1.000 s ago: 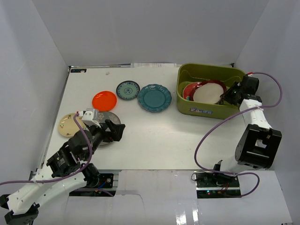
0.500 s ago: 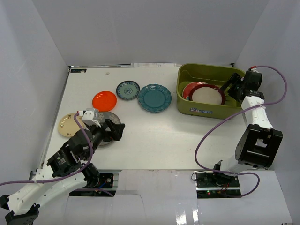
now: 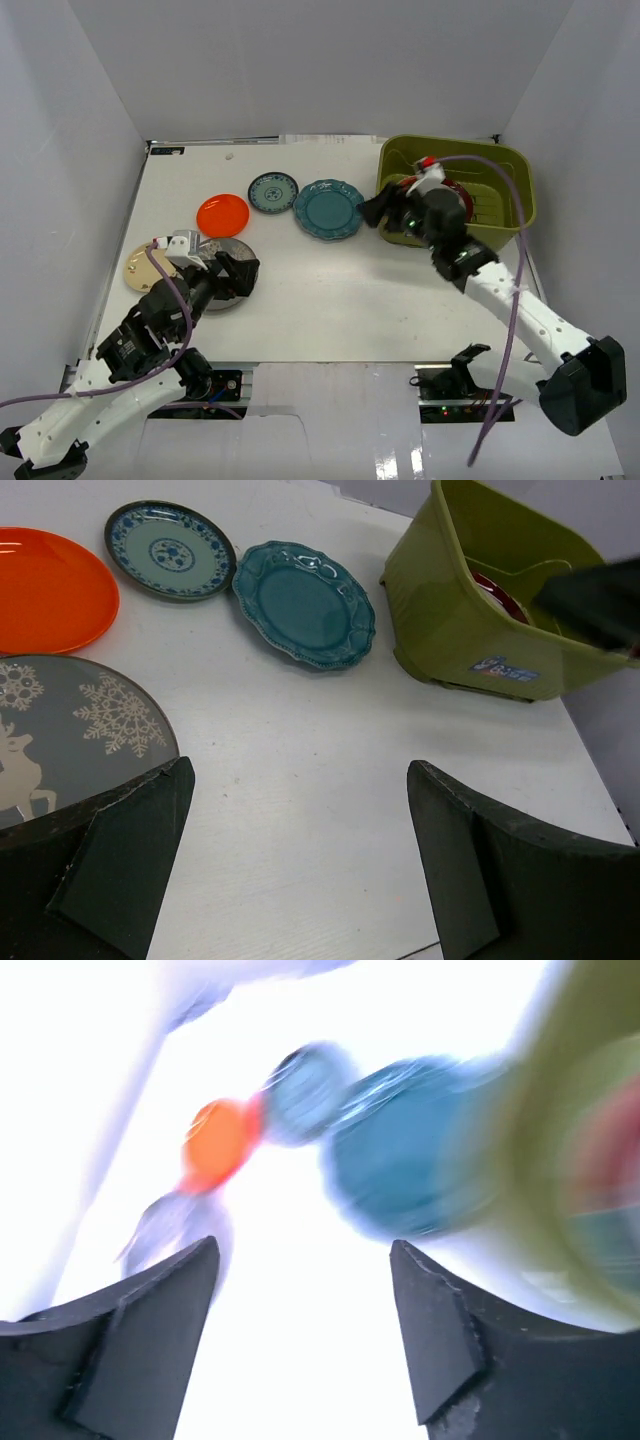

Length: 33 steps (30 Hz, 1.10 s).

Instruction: Place the plates into the plastic bin on the countertop

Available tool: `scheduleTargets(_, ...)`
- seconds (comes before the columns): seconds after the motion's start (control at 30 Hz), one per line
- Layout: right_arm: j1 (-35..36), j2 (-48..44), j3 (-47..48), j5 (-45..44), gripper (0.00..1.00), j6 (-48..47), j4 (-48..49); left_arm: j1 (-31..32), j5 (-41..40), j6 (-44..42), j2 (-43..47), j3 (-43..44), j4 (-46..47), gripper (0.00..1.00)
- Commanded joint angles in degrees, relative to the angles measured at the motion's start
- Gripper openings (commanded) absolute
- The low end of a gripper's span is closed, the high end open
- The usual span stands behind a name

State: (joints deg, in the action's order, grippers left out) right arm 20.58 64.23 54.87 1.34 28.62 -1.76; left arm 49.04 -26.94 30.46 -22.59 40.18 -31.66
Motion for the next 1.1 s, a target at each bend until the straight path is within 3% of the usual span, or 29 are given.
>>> scheduleTargets(0.0, 16.7, 1.3, -11.5, -7.6, 0.75, 12.1, 16.9, -2.1, -2.3, 0.1, 1.5, 0.8, 0.6, 0.98)
scheduleTargets(0.13, 33.3, 19.1, -9.1, -10.7, 0.72, 15.8, 26.7, -3.3, -3.8, 0.7, 3.9, 0.4, 0.6, 0.98)
scheduleTargets(0.23, 37.2, 31.9, -2.9, -9.3, 0.70, 18.9, 32.1, -3.6, -4.3, 0.8, 4.1, 0.3, 0.5, 0.98)
scheduleTargets(0.37, 38.4, 45.5, 3.4, -5.9, 0.69, 27.3, 40.5, -3.8, -3.7, 0.9, 3.3, 0.3, 0.3, 0.98)
scheduleTargets(0.6, 39.8, 62.9, 15.0, -5.1, 0.60, 37.6, 43.9, -4.2, -3.4, 0.8, 1.4, 0.5, 0.5, 0.98)
scheduleTargets(0.7, 40.0, 65.3, 16.0, -7.5, 0.51, 41.7, 44.9, -4.6, -3.6, 0.8, 1.1, 0.4, 0.5, 0.98)
scheduleTargets(0.83, 39.8, 64.5, 11.9, -9.6, 0.14, 44.2, 48.0, -4.7, -4.2, 0.7, 0.9, 0.5, 0.5, 0.98)
scheduleTargets(0.9, 39.8, 60.7, 6.1, -10.5, 0.08, 44.1, 50.8, -4.7, -4.4, 0.7, 0.7, 0.5, 0.5, 0.98)
scheduleTargets(1.07, 39.7, 46.1, -8.0, -9.7, 0.08, 38.1, 55.8, -5.5, -4.2, 0.6, 0.1, 0.7, 0.5, 0.98)
